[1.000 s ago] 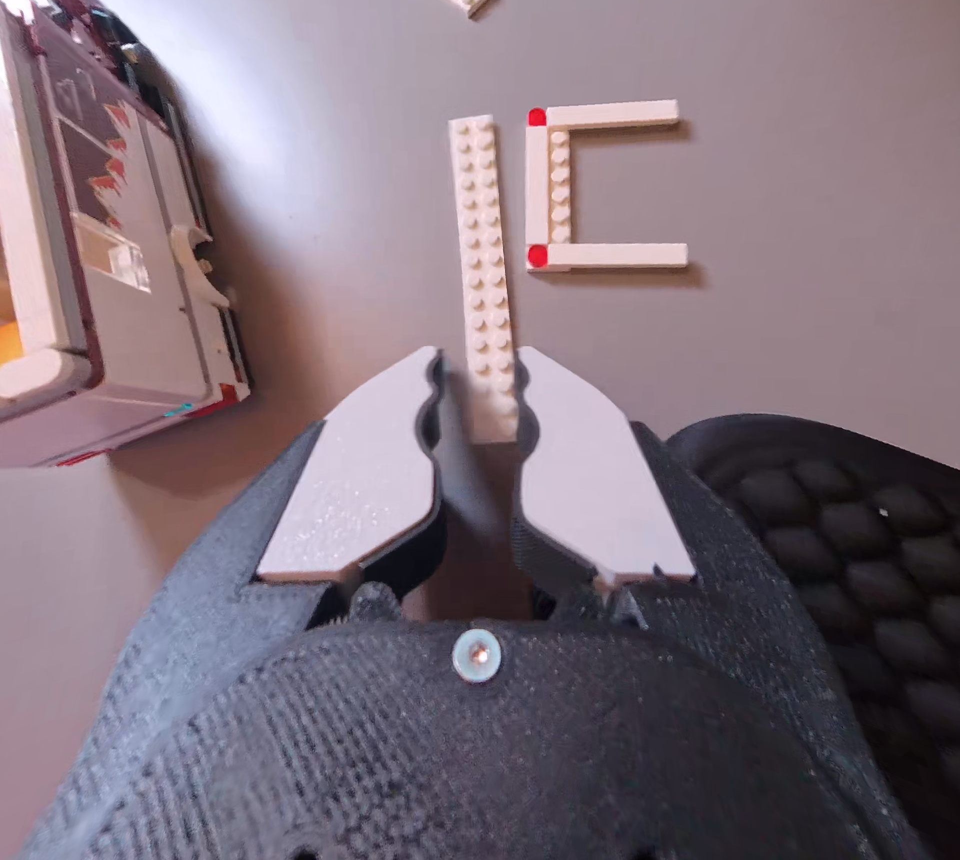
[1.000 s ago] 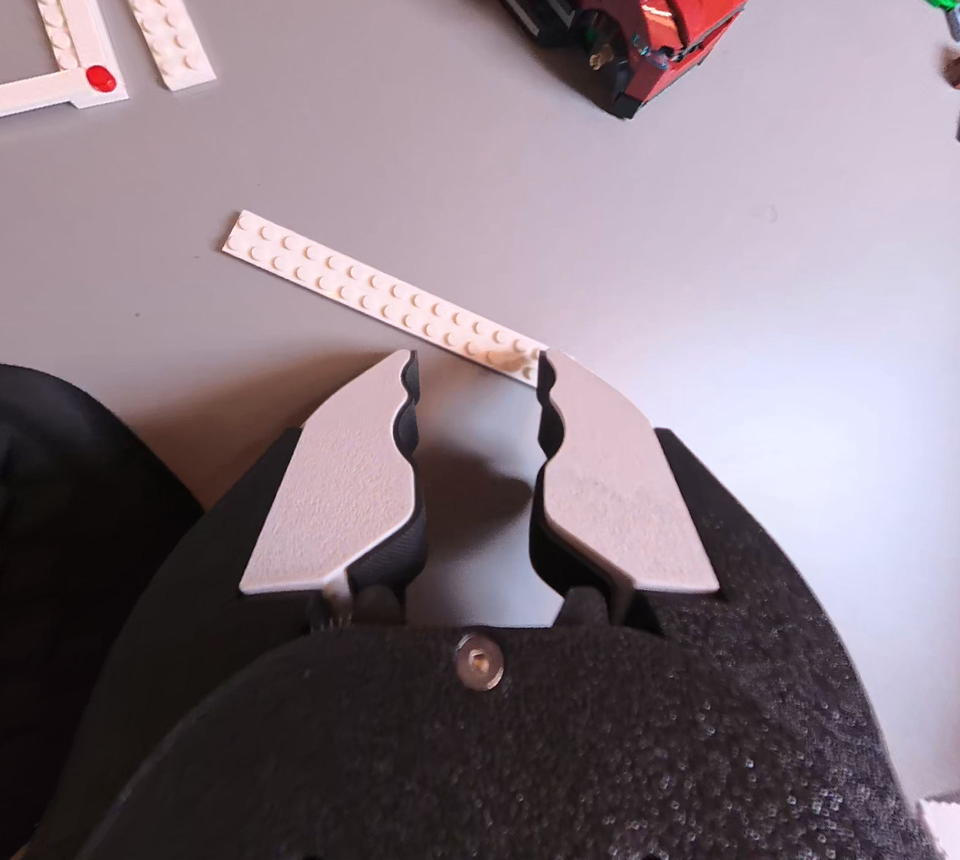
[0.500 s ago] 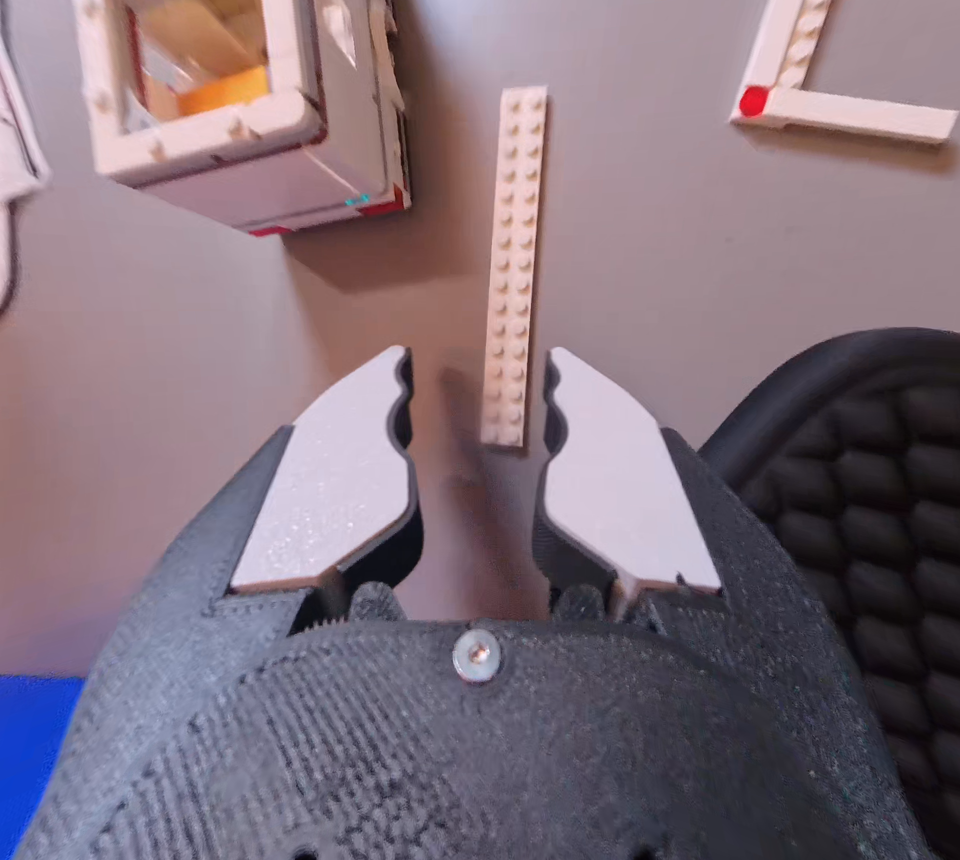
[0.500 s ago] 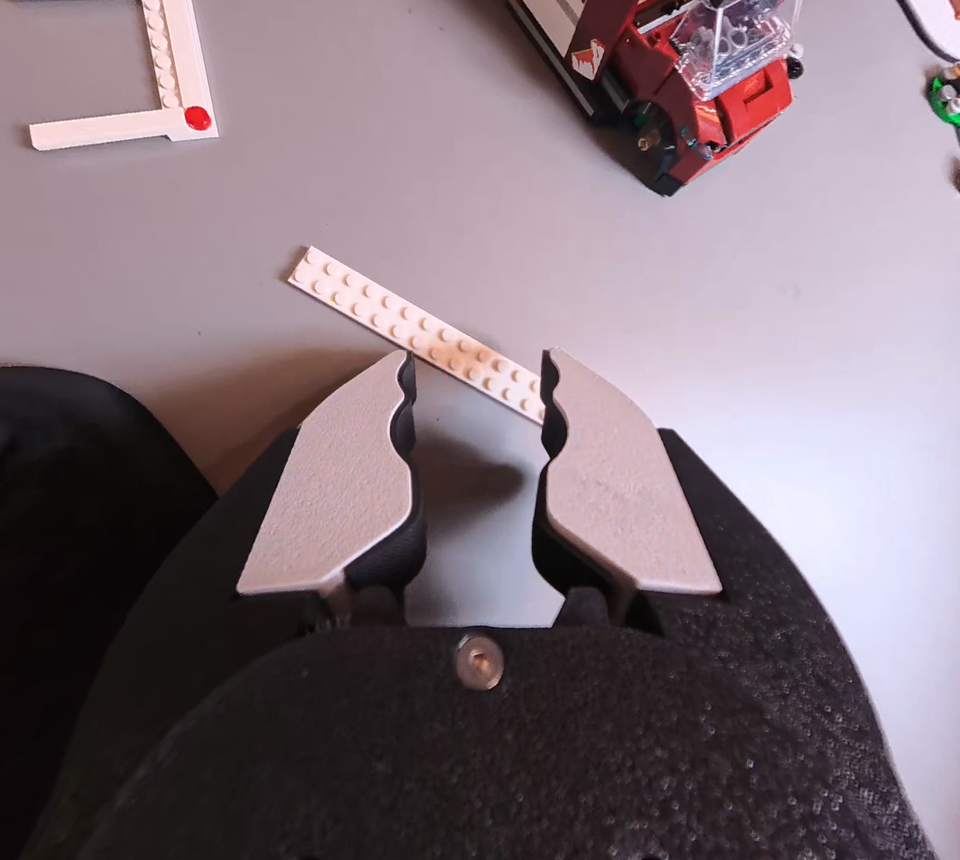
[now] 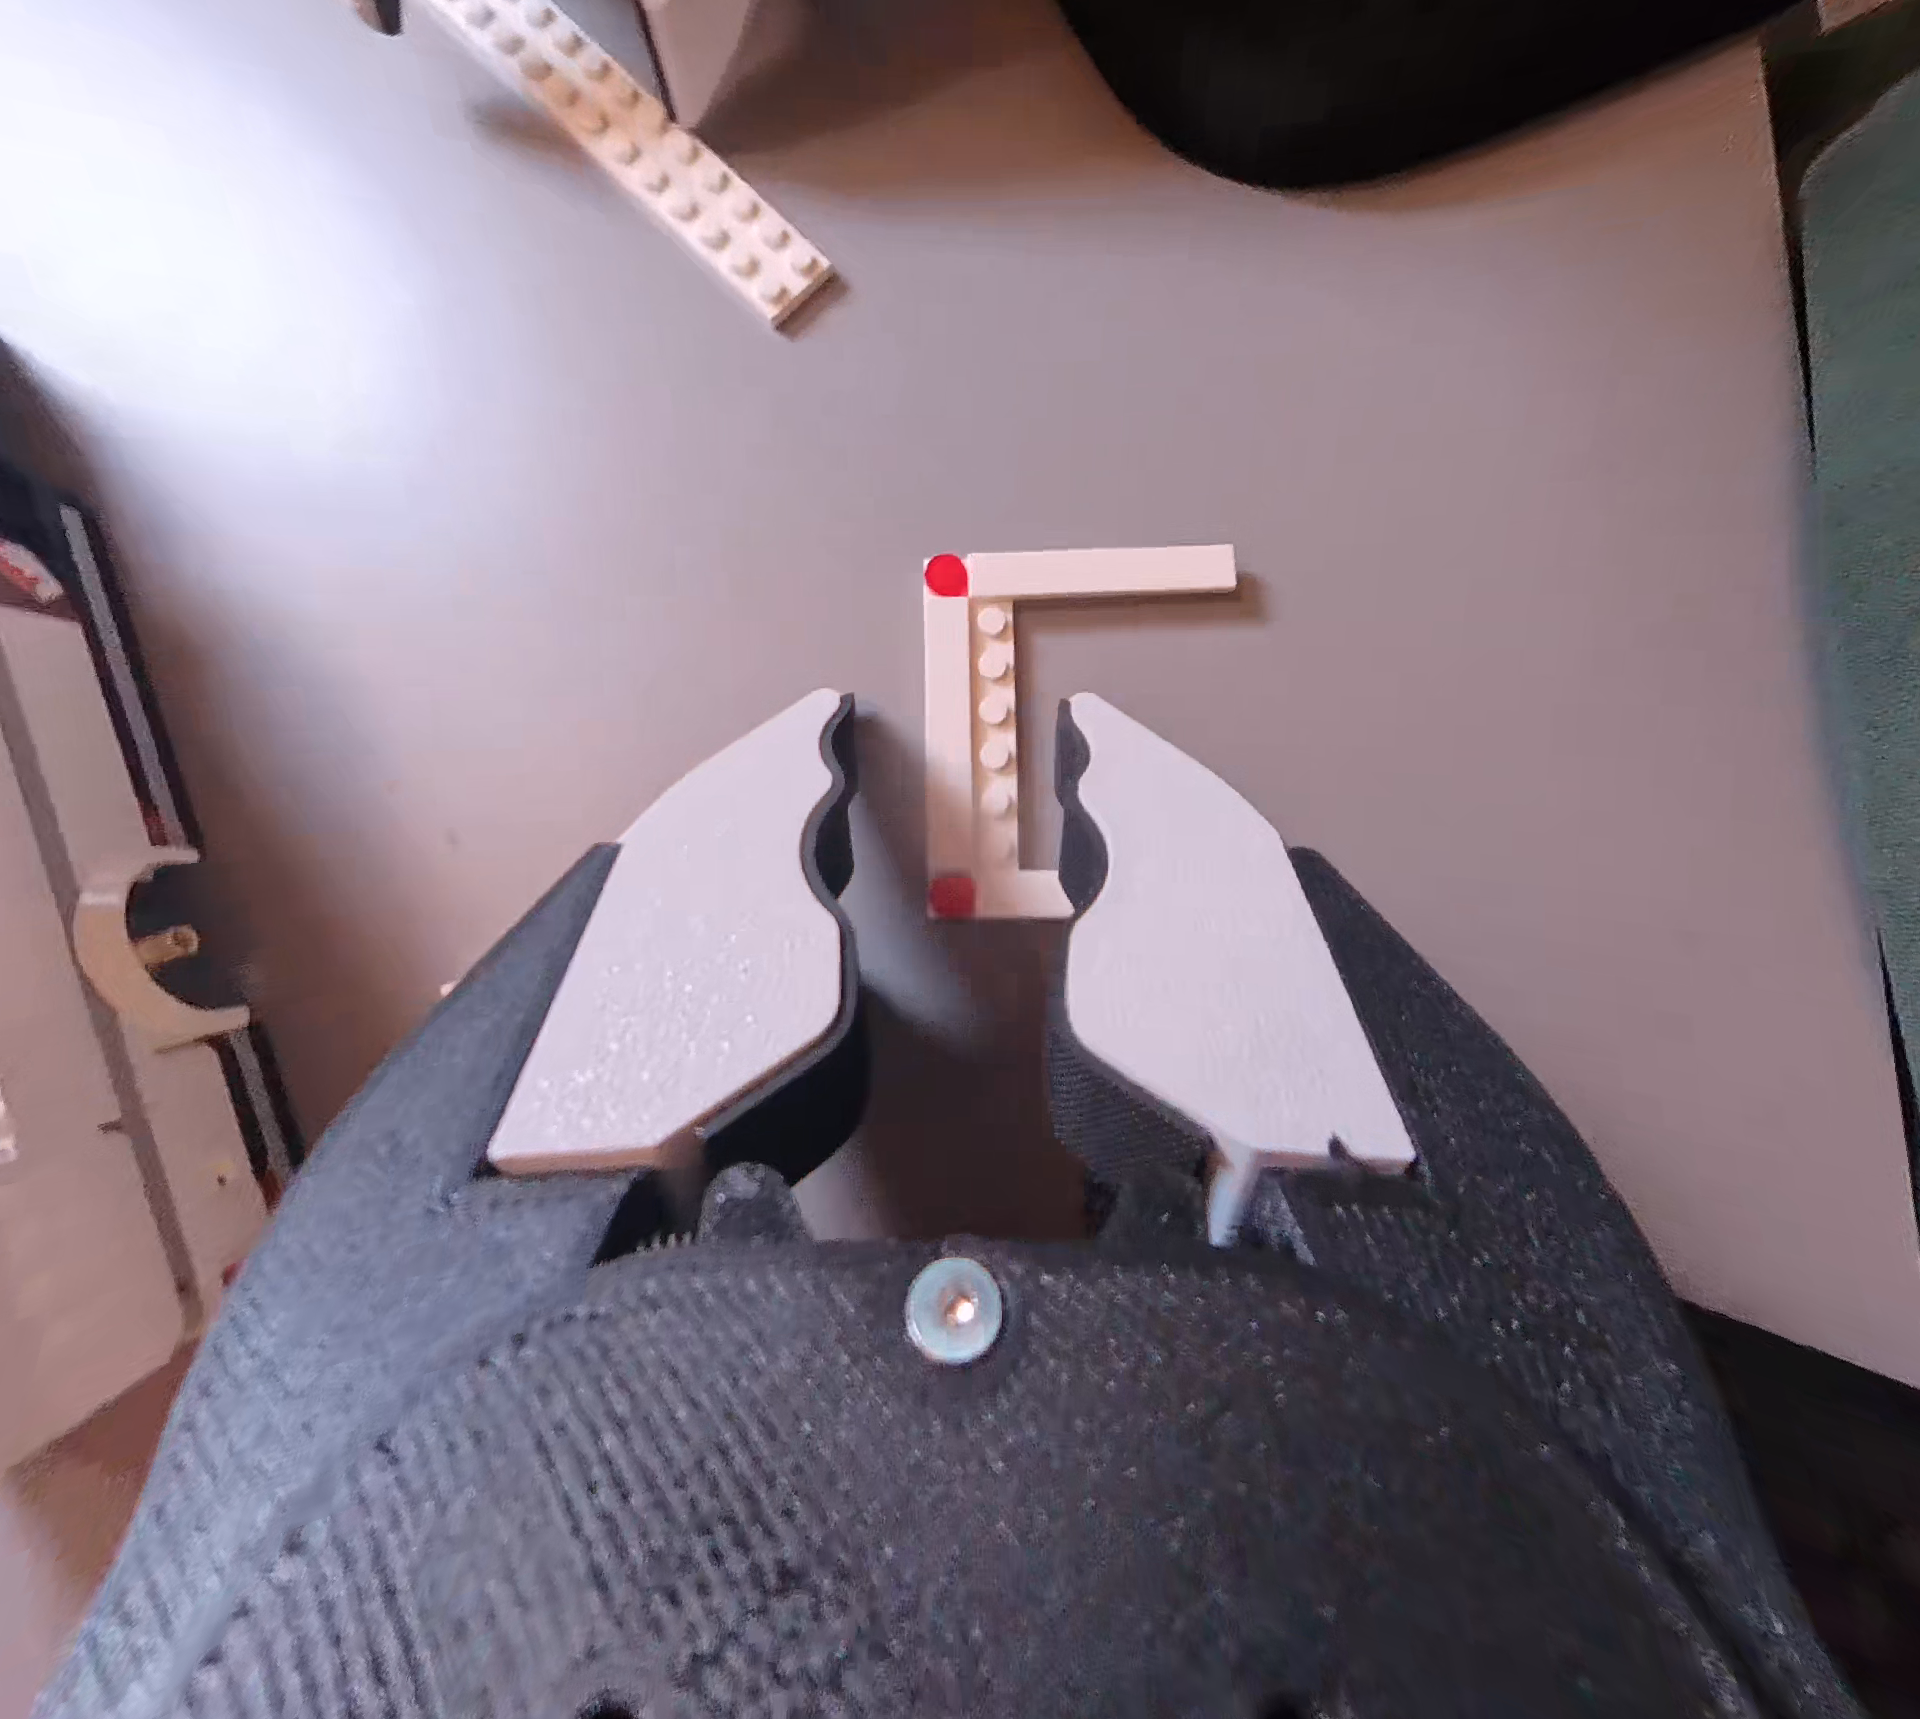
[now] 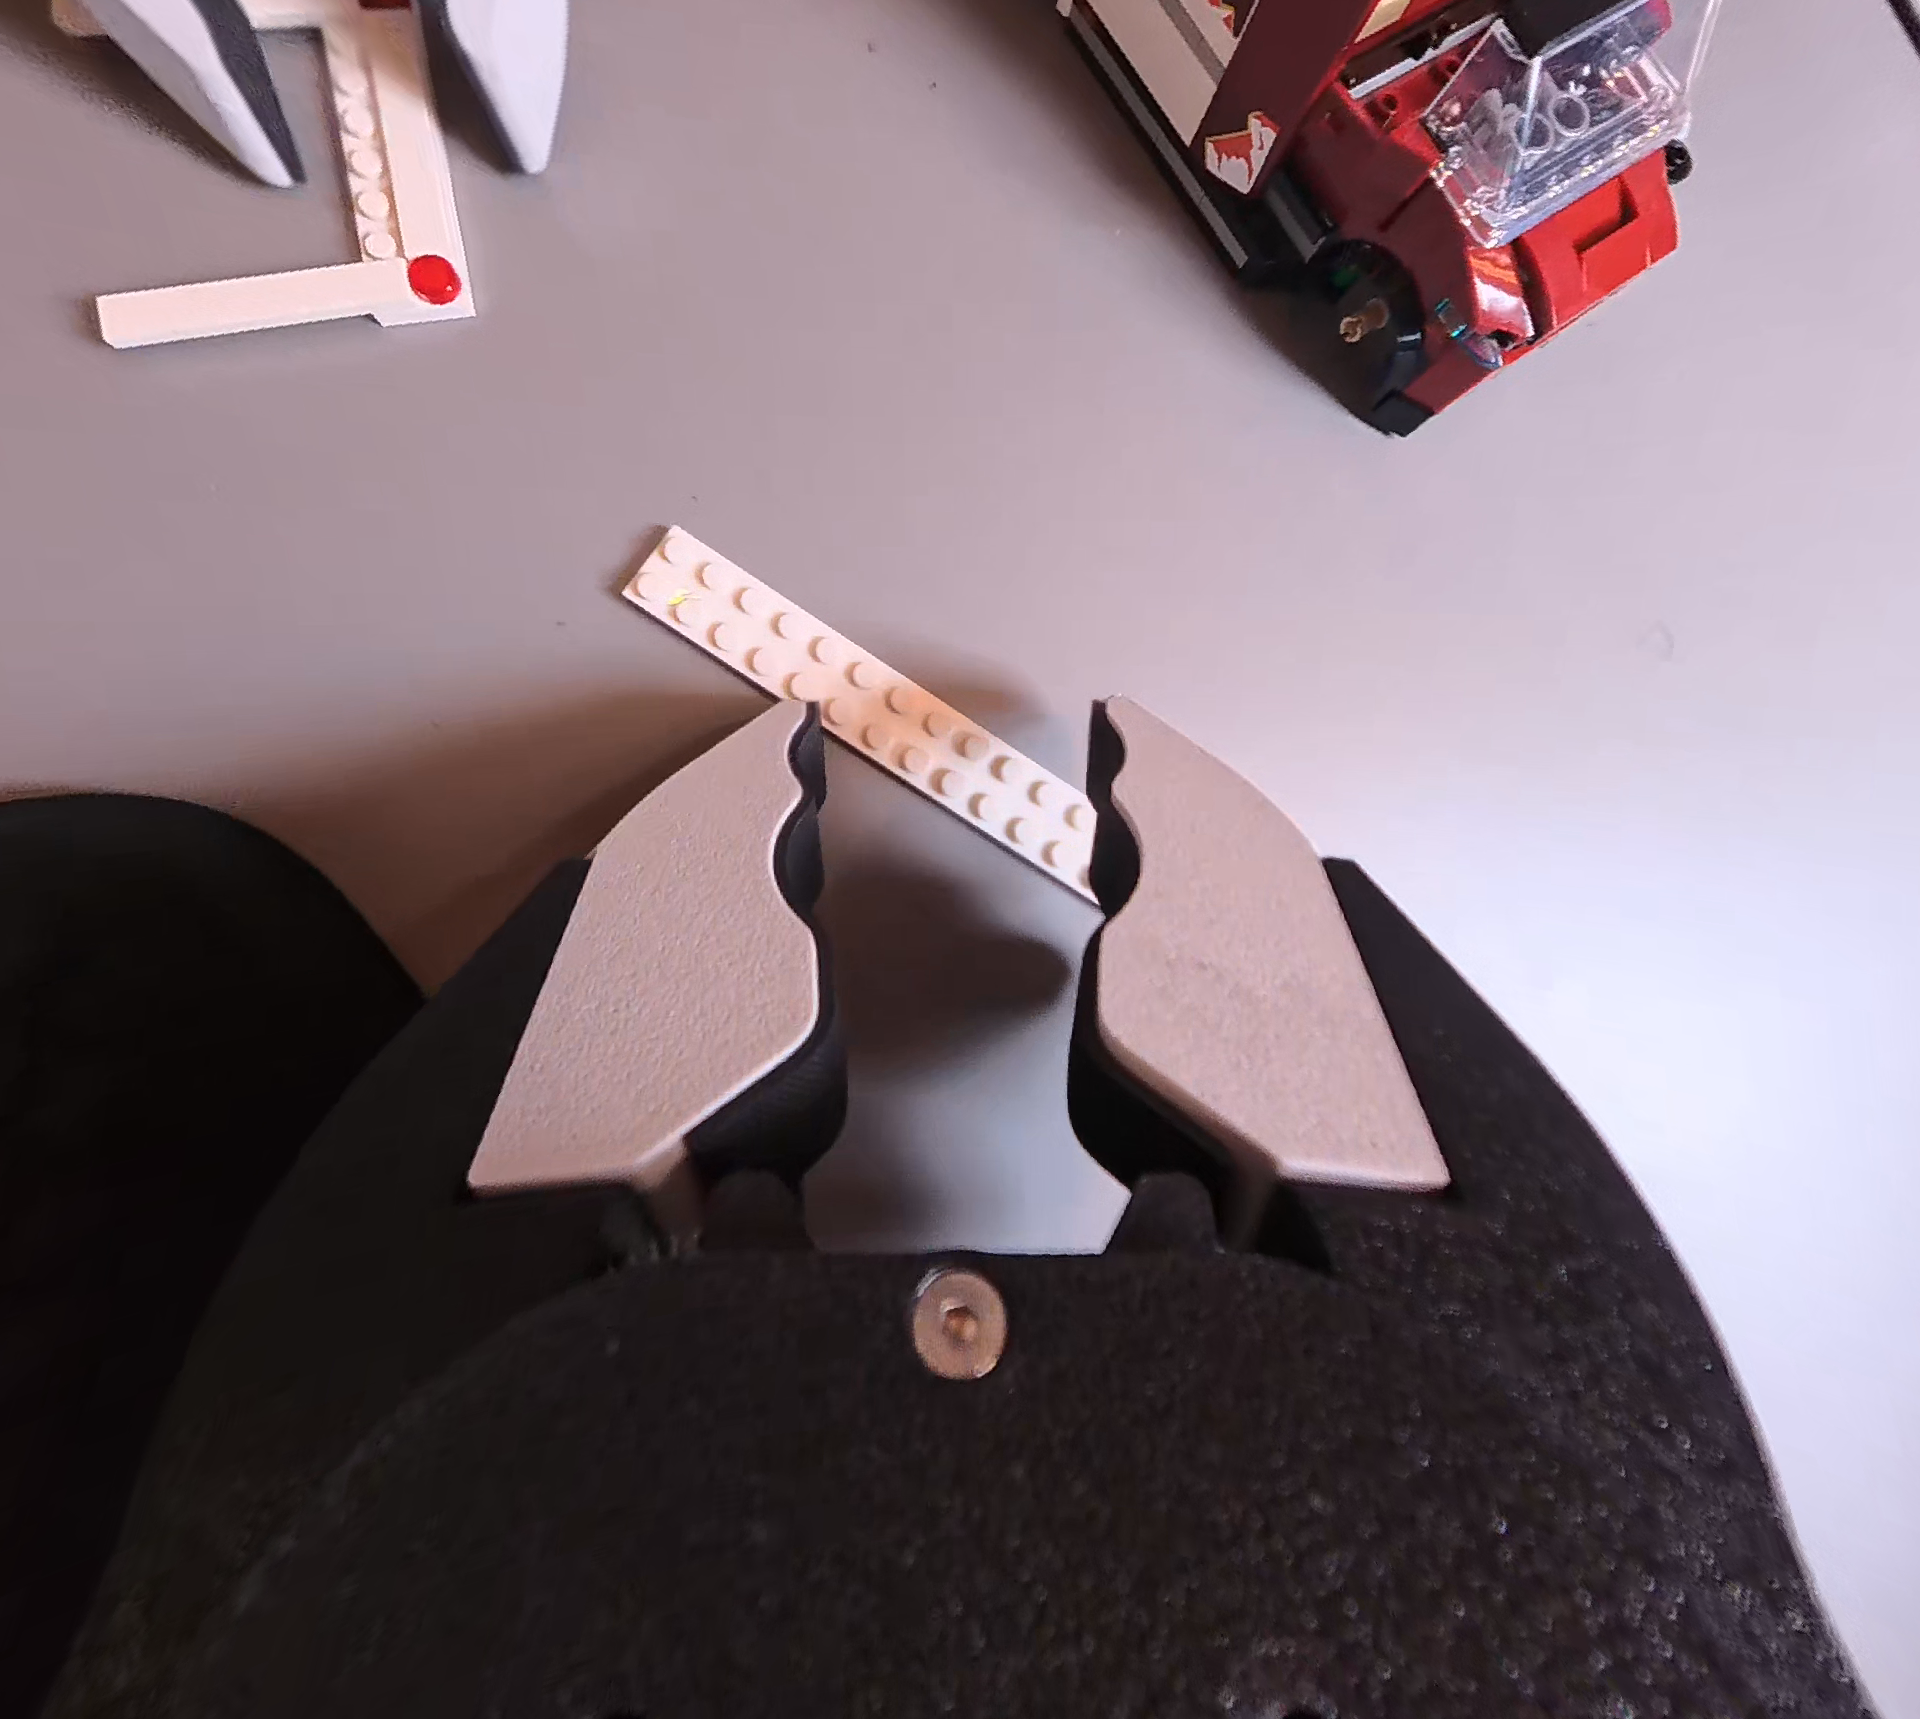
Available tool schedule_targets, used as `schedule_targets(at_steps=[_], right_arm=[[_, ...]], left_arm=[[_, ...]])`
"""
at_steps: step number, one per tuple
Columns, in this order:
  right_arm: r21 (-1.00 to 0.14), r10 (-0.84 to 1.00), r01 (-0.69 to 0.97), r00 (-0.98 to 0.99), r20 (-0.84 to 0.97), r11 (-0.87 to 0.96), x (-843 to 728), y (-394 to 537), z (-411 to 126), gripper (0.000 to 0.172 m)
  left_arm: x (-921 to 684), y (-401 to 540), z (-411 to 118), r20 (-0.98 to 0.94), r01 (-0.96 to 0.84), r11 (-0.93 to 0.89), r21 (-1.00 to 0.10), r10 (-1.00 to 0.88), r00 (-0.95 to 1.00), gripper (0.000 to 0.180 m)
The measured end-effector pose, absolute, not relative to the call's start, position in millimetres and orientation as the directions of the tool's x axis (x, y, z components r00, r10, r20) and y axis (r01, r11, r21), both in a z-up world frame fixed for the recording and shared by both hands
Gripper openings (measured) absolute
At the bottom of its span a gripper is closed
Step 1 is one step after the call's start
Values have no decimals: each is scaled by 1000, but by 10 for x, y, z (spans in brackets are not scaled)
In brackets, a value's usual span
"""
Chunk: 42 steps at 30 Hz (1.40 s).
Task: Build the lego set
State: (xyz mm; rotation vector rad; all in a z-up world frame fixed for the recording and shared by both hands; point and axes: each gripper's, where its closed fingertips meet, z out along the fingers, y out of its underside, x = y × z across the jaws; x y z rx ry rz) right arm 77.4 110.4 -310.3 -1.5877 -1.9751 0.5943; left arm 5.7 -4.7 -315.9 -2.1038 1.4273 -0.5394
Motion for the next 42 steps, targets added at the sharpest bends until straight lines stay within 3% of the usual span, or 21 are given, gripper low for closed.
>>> schedule_targets(at_steps=[4, 11, 17, 21, 29, 42], right_arm=[[-626, 984, 759, -129, 124, 179, 813, 1175, -3117, 51], [-601, 998, 797, -52, 34, 62, 922, 1240, -3158, 54], [-519, 990, 850, -133, -41, 92, 1136, 1018, -3144, 34], [-561, 993, 822, -119, -8, 94, 1092, 1052, -3042, 30], [-513, 989, 849, -145, 5, 127, 1018, 957, -3156, 31], [-545, 974, 827, -215, -75, 140, 834, 643, -3142, 25]], left_arm=[[24, 71, -3156, -18, -725, -313, -613, -912, 409, 16], [-111, 201, -3156, -42, -676, -370, -637, -859, 510, 16], [-235, 291, -3157, -41, -625, -422, -657, -808, 588, 16], [-256, 305, -3155, -50, -617, -420, -665, -800, 598, 16], [-296, 351, -3153, -77, -603, -419, -678, -776, 626, 16], [-347, 384, -3149, -93, -587, -415, -695, -757, 646, 16]])
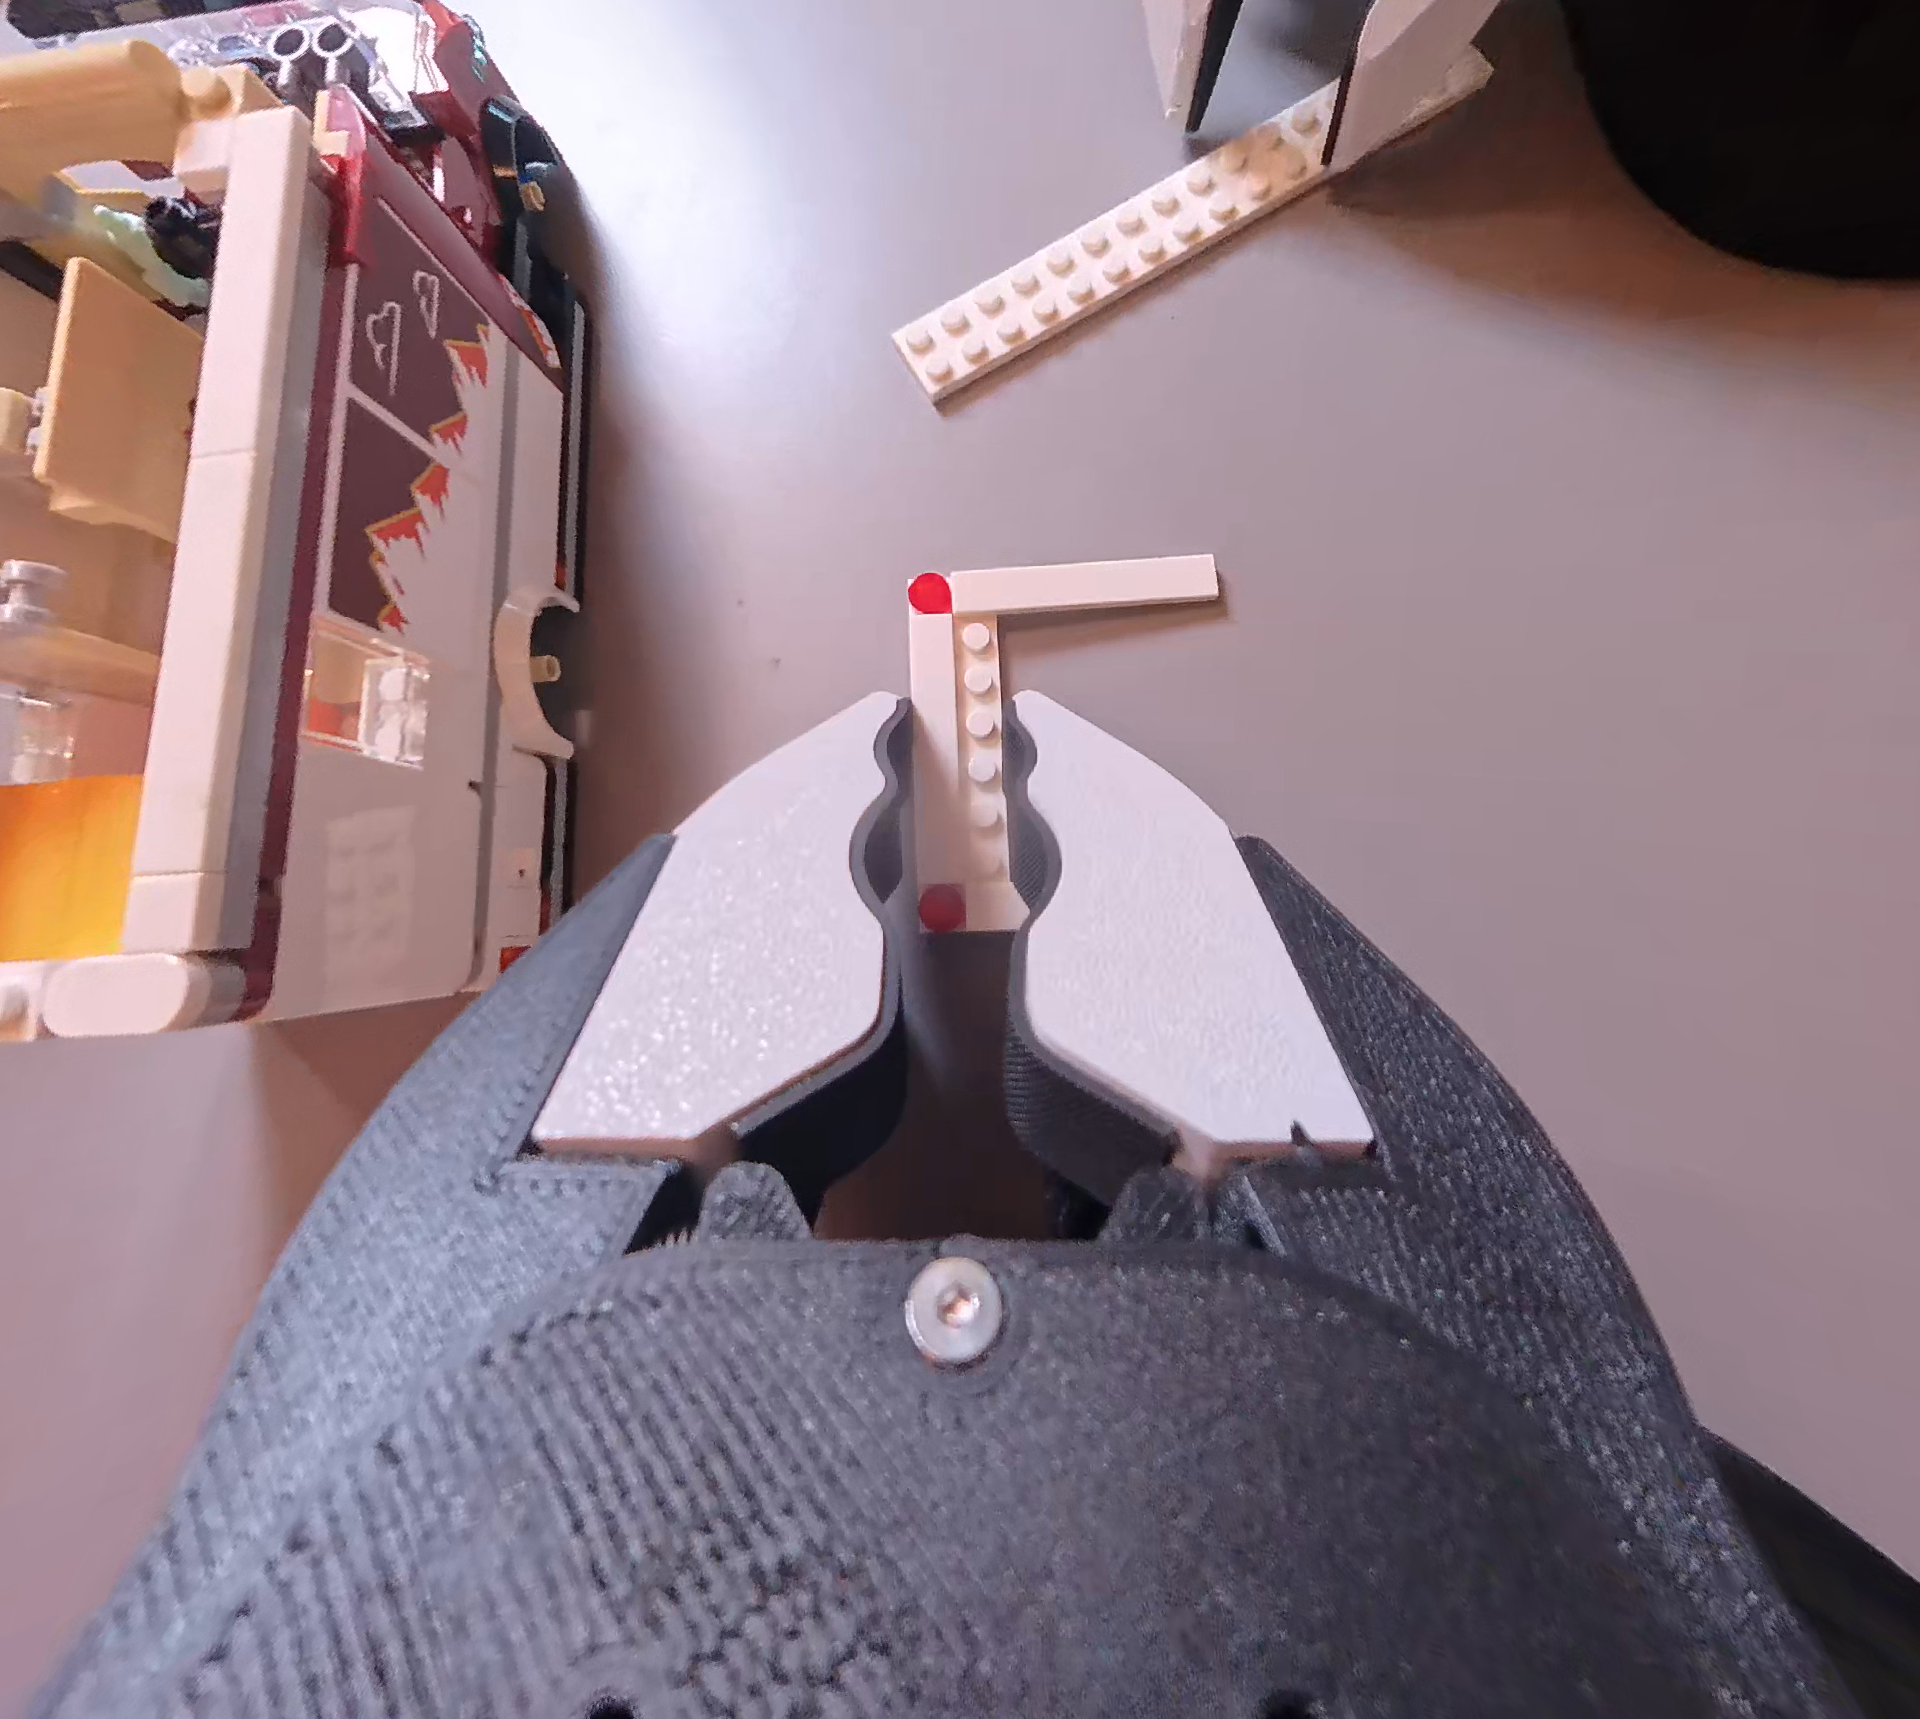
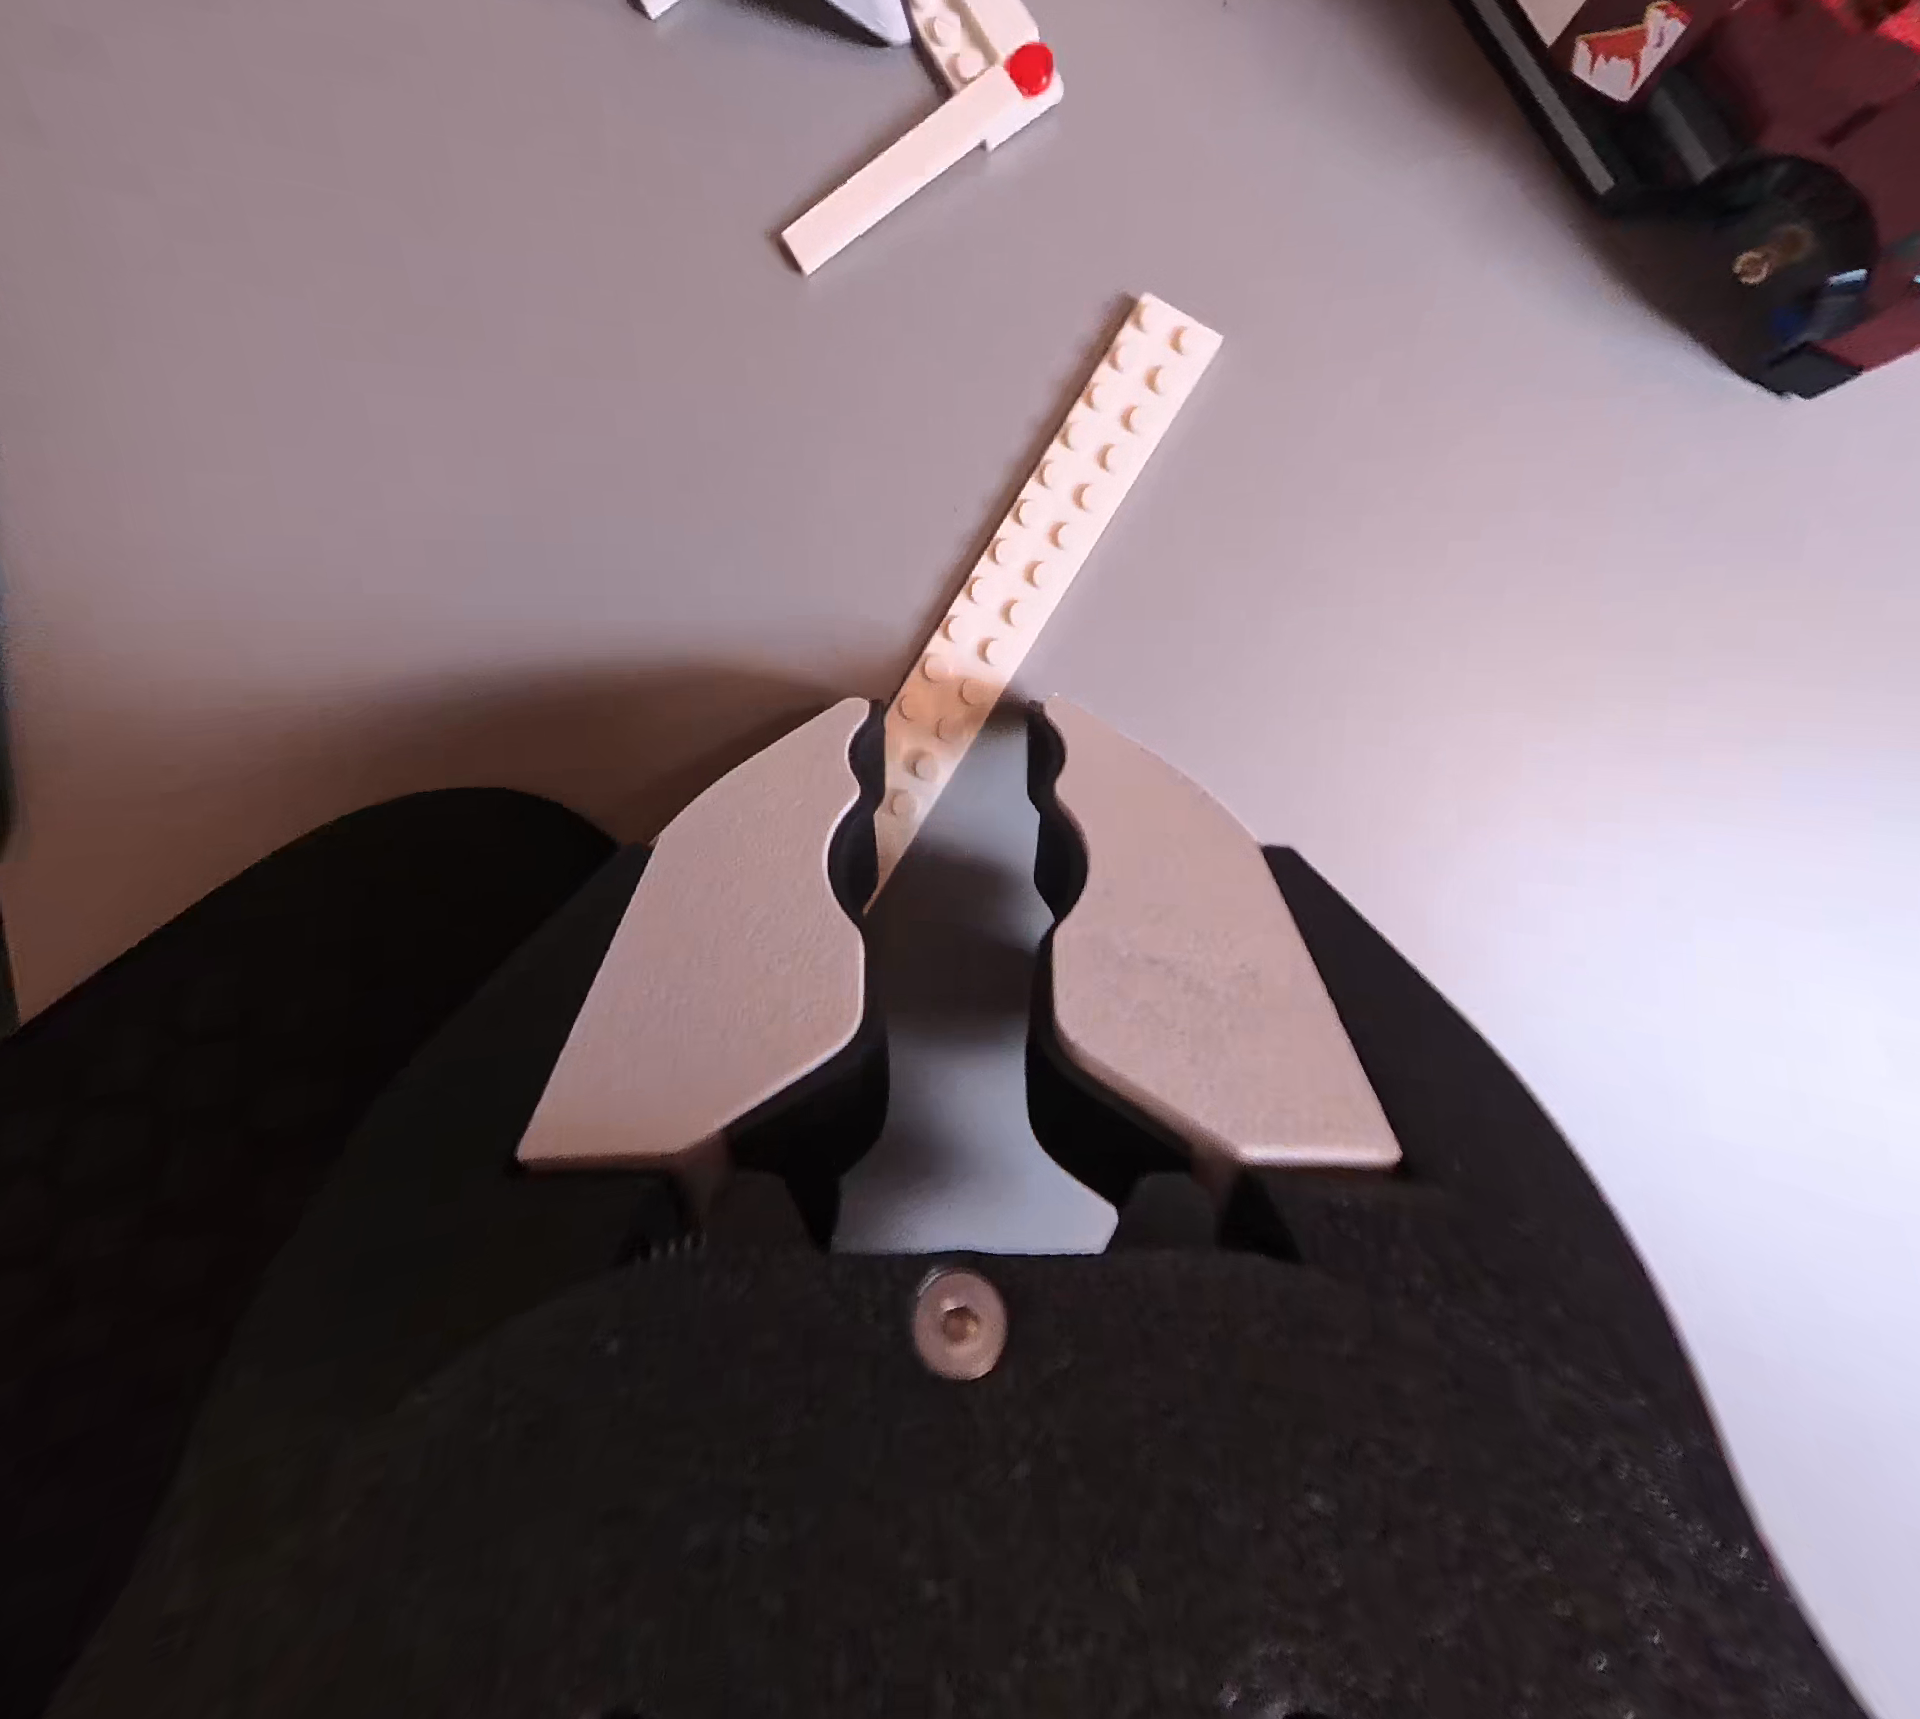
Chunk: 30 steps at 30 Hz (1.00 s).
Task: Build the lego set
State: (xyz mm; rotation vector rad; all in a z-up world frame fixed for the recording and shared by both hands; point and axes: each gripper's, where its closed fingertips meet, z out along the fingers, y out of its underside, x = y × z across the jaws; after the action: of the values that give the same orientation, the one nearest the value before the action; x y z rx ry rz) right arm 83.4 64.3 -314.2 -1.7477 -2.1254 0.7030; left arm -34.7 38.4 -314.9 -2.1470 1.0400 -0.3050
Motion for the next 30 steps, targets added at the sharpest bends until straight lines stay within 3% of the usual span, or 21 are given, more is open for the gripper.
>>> schedule_targets(at_steps=[6, 13, 20, 30], right_arm=[[-553, 969, 821, -228, -93, 140, 834, 609, -3126, 17], [-603, 937, 777, -321, -135, 179, 736, 336, -3031, 21], [-620, 967, 773, -237, -90, 132, 723, 583, -3009, 21], [-609, 955, 774, -283, -87, 173, 592, 431, -3114, 20]], left_arm=[[-364, 395, -3147, -96, -582, -414, -700, -753, 651, 16], [-391, 446, -3062, -86, -536, -410, -738, -731, 677, 16], [-281, 521, -2924, -21, -470, -401, -786, -743, 669, 16], [23, 780, -2997, 3, -551, -420, -721, -798, 603, 16]])
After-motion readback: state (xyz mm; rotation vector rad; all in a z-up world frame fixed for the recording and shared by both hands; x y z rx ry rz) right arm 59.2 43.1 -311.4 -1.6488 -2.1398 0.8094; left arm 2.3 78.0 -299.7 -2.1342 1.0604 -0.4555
